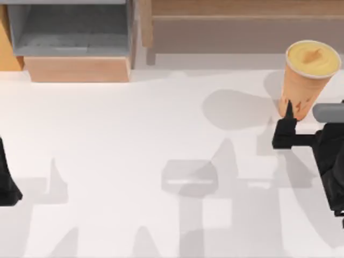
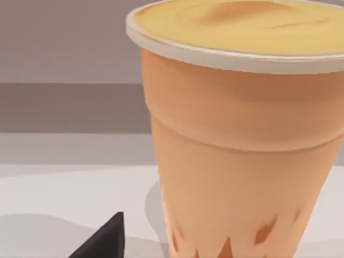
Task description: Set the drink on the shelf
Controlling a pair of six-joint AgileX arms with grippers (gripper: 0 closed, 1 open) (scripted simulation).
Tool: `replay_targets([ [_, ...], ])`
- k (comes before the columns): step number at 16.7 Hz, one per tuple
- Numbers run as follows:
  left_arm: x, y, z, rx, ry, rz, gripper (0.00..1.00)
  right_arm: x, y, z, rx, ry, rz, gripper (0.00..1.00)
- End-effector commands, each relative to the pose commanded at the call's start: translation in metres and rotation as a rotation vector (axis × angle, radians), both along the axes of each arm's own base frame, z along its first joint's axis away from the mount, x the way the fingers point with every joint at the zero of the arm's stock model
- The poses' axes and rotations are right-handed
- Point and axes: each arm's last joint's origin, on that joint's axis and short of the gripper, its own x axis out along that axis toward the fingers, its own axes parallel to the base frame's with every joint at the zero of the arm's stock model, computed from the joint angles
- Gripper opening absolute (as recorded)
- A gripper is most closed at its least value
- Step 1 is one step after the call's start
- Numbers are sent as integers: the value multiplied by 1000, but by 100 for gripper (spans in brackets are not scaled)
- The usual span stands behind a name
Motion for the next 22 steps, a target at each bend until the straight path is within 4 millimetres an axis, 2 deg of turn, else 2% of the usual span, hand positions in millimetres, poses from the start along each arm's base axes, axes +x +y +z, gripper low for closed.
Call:
replay_targets([
  [3, 0, 0, 0, 0, 0, 0, 100, 10, 1, -1, 2, -3, 2, 100],
  [9, 0, 0, 0, 0, 0, 0, 100, 65, 2, -6, 2, -6, 3, 100],
  [11, 0, 0, 0, 0, 0, 0, 100, 77, 1, -7, 2, -5, 3, 100],
  [16, 0, 0, 0, 0, 0, 0, 100, 80, 0, -8, 2, -4, 3, 100],
  [22, 0, 0, 0, 0, 0, 0, 100, 80, 0, -8, 2, -4, 3, 55],
])
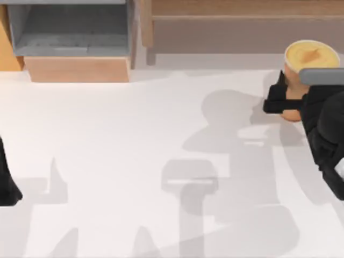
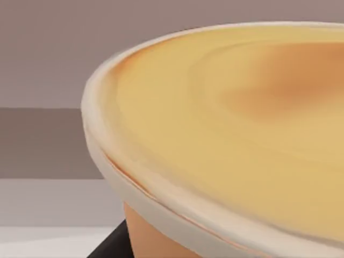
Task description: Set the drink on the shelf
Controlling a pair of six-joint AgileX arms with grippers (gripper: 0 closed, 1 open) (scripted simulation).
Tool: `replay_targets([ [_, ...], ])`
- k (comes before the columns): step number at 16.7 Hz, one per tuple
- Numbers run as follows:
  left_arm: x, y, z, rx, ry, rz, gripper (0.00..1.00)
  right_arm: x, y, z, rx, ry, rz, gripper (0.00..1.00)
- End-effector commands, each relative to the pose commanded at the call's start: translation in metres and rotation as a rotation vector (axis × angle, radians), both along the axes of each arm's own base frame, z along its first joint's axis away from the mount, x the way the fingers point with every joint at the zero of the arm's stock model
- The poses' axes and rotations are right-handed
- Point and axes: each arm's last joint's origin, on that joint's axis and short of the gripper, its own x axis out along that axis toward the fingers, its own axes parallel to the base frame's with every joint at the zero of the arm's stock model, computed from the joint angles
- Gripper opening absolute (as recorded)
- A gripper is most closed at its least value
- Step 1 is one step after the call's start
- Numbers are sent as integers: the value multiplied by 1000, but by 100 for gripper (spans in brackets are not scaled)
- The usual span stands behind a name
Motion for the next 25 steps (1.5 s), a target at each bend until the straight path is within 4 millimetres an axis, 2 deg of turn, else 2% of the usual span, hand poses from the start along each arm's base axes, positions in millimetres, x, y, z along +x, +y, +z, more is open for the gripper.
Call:
replay_targets([
  [7, 0, 0, 0, 0, 0, 0, 100, 0, 0, 0, 0, 0, 0, 2],
  [16, 0, 0, 0, 0, 0, 0, 100, 0, 0, 0, 2, -1, 1, 0],
  [25, 0, 0, 0, 0, 0, 0, 100, 0, 1, 9, 3, 0, 1, 0],
])
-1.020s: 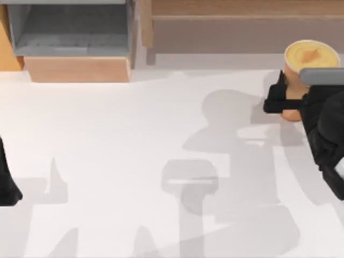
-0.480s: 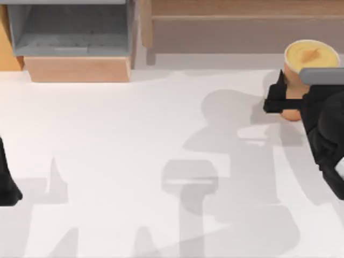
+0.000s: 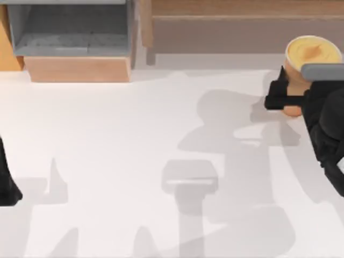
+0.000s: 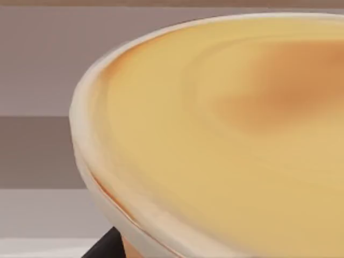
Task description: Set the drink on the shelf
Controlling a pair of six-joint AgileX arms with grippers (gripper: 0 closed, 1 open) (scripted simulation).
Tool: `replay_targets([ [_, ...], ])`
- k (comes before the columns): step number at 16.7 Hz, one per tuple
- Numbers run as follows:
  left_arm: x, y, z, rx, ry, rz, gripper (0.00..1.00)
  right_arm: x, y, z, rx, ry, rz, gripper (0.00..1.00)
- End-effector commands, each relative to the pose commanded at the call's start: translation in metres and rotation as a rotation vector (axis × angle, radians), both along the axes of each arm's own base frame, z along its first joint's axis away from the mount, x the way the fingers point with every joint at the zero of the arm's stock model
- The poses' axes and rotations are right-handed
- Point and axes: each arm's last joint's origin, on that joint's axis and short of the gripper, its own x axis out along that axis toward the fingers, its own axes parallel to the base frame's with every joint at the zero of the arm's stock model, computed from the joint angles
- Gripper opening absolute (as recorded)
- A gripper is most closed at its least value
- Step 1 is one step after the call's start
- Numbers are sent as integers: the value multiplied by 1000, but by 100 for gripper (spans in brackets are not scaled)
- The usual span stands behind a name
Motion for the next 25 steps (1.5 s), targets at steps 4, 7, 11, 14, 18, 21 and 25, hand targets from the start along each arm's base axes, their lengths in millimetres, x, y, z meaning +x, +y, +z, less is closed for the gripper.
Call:
replay_targets([
  [4, 0, 0, 0, 0, 0, 0, 100, 7, 0, 21, 17, -83, 14, 0],
  [7, 0, 0, 0, 0, 0, 0, 100, 12, -4, 50, 19, -163, 40, 0],
  [11, 0, 0, 0, 0, 0, 0, 100, 18, -15, 90, 0, -236, 74, 0],
  [14, 0, 0, 0, 0, 0, 0, 100, 26, -28, 117, -22, -249, 87, 0],
  [18, 0, 0, 0, 0, 0, 0, 100, 45, -50, 144, -44, -197, 82, 0],
  [21, 0, 0, 0, 0, 0, 0, 100, 60, -69, 160, -46, -120, 65, 0],
  [25, 0, 0, 0, 0, 0, 0, 100, 77, -92, 181, -29, -14, 33, 0],
])
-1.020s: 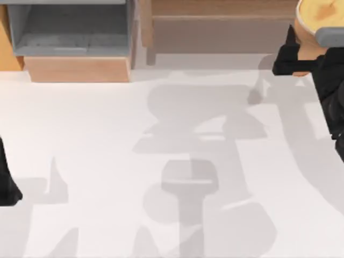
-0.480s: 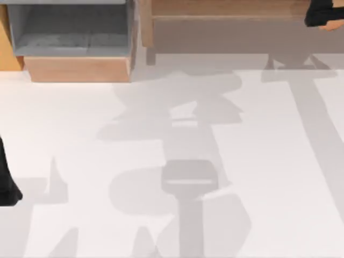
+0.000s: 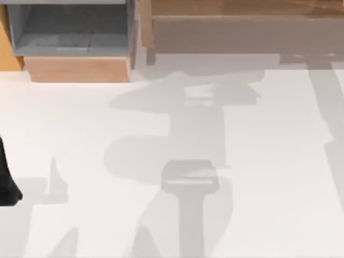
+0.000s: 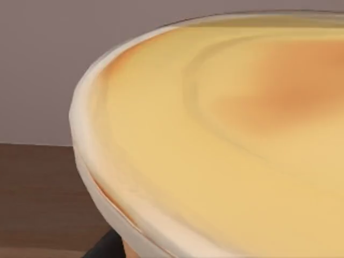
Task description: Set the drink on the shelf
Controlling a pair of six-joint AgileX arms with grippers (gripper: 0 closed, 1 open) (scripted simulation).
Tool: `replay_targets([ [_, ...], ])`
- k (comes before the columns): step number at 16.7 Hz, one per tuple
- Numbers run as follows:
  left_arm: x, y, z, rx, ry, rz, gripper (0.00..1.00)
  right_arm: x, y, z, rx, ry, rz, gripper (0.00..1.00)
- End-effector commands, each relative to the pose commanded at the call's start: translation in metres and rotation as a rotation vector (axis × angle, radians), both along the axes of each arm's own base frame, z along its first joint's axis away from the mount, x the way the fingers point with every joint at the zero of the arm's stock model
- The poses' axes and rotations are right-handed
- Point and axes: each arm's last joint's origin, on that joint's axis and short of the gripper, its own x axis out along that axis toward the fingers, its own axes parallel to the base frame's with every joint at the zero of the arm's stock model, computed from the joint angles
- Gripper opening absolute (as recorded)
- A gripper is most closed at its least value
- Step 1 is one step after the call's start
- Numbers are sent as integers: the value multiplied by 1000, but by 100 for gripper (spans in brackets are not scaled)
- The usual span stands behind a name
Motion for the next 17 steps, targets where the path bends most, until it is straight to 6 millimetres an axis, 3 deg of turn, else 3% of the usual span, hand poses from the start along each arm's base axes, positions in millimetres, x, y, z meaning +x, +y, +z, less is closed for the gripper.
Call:
replay_targets([
  [7, 0, 0, 0, 0, 0, 0, 100, 13, -17, 29, 29, 68, -29, 0],
  [12, 0, 0, 0, 0, 0, 0, 100, 13, -15, 29, 29, 65, -24, 0],
  [17, 0, 0, 0, 0, 0, 0, 100, 37, -16, 8, 28, 71, -25, 0],
])
